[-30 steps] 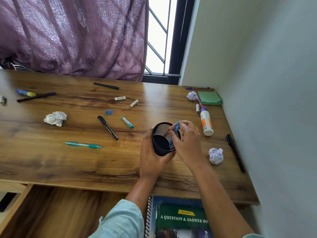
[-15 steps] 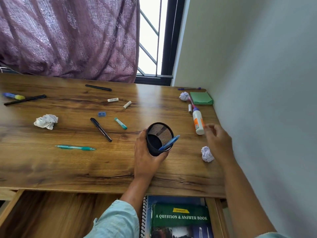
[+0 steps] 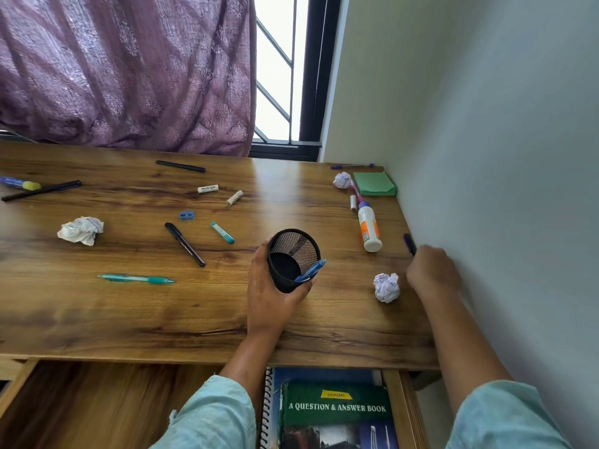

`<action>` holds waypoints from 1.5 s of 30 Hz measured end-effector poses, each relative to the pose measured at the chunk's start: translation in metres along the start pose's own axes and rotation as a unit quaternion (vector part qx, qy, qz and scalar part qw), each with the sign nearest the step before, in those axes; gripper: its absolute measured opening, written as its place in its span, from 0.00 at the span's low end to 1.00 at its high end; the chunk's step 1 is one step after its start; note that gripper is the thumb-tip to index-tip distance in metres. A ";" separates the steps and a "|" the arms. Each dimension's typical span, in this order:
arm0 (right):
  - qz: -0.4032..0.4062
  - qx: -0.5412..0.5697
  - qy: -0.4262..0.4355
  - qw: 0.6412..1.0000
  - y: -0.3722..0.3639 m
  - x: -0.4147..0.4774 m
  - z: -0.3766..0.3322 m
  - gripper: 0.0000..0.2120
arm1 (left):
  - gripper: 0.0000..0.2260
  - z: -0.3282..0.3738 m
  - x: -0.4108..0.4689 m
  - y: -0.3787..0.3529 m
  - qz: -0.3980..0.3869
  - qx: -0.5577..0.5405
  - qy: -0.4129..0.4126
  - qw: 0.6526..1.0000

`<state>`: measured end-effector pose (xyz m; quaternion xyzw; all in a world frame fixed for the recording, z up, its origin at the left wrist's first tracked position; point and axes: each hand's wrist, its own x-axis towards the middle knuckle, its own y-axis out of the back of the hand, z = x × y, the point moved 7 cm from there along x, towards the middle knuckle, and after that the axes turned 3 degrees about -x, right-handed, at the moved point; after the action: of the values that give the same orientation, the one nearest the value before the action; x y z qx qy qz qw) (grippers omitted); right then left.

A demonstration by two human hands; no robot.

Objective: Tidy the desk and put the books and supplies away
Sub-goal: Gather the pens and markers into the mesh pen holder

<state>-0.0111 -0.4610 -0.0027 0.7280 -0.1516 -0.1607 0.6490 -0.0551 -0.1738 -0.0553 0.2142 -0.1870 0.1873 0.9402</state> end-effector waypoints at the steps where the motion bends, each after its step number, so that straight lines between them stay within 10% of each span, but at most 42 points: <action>1: 0.020 0.030 0.012 0.999 0.013 -0.002 -0.007 0.14 | 0.45 0.000 0.000 0.000 -0.001 0.001 0.001 1.000; 4: 0.043 0.185 0.100 0.977 0.054 -0.017 -0.039 0.11 | 0.45 0.000 -0.001 -0.001 -0.004 0.005 0.000 1.000; 7: -0.045 0.451 0.191 0.871 0.075 -0.041 -0.078 0.04 | 0.45 0.002 -0.002 0.000 0.000 0.004 -0.007 1.000; 12: -0.121 0.526 0.293 0.789 0.066 -0.068 -0.118 0.13 | 0.45 0.006 -0.002 0.002 0.011 0.000 -0.007 1.000; 18: -0.056 0.457 0.385 0.800 0.034 -0.072 -0.126 0.35 | 0.42 0.008 0.000 0.003 0.010 -0.001 -0.002 1.000; 28: -0.037 0.417 0.457 0.785 0.018 -0.069 -0.129 0.10 | 0.45 0.006 -0.001 0.003 0.011 0.013 0.037 0.999; 37: -0.119 0.567 0.339 0.742 0.014 -0.046 -0.124 0.23 | 0.47 -0.005 0.003 -0.003 -0.012 0.018 0.087 0.996; 45: -0.029 0.406 0.205 0.890 0.009 0.081 -0.110 0.09 | 0.44 -0.012 0.022 -0.013 -0.020 0.025 0.106 0.994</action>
<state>0.1089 -0.3981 0.0145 0.9490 -0.0457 0.0490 0.3081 -0.0271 -0.1730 -0.0605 0.2206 -0.0770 0.1949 0.9526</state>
